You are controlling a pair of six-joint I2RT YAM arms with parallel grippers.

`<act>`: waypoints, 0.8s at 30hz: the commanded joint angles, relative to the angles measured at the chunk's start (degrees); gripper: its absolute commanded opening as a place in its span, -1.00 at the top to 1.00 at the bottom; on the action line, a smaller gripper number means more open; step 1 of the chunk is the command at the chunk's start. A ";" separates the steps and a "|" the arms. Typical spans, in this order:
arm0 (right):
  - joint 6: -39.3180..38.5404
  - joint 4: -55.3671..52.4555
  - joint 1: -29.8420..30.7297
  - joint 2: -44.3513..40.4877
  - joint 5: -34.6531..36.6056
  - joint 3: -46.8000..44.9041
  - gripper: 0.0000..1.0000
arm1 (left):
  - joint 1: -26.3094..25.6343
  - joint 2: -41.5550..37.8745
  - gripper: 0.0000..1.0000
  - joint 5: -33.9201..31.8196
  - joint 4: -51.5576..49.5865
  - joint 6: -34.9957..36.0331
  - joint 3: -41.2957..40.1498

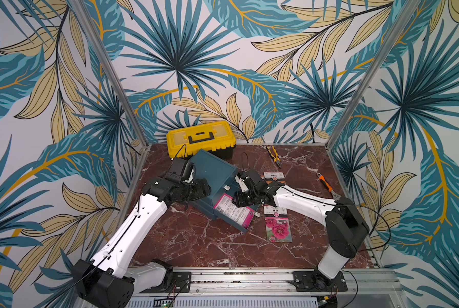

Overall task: Take the seed bags out of the drawer
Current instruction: Pick up the seed packet from the drawer.

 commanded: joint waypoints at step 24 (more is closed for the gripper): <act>-4.74 -7.20 0.54 2.27 -0.95 3.00 -0.22 | -0.17 -0.19 -0.63 -0.38 -1.89 0.71 0.32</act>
